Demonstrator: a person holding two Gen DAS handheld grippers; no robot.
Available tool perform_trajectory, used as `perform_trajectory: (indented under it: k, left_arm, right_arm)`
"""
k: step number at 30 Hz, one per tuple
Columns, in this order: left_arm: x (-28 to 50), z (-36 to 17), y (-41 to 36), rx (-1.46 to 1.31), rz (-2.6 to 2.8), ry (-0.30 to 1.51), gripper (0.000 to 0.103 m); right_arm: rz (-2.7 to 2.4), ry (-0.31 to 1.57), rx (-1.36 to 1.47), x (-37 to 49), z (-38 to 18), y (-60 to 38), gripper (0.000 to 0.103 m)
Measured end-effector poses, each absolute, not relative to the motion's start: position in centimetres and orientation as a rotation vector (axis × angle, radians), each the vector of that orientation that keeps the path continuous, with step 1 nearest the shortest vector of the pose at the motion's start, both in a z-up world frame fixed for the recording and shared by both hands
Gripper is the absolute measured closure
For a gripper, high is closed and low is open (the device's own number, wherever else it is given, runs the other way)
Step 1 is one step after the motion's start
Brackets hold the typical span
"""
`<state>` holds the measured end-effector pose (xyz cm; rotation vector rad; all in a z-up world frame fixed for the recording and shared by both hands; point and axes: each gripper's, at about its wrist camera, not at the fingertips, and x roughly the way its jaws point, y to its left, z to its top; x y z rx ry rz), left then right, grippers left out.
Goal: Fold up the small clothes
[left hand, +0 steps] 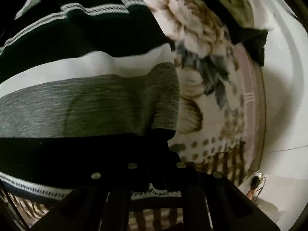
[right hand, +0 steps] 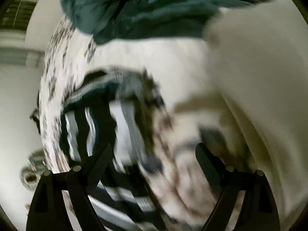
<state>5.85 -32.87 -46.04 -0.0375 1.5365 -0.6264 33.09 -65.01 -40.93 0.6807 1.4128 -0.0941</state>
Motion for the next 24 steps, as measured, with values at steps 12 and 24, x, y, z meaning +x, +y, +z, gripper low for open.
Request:
perform_trajectory:
  k: [12, 24]
  left_arm:
    - [8.4, -43.2, -24.9, -0.223, -0.541, 1.493, 0.096]
    - [10.2, -39.9, -12.2, -0.399, -0.465, 1.414, 0.096]
  right_arm:
    - [-0.15, 1.468, 0.993, 42.5, -49.4, -64.8, 0.096]
    - [-0.154, 1.462, 0.706, 47.7, -38.8, -55.0, 0.099]
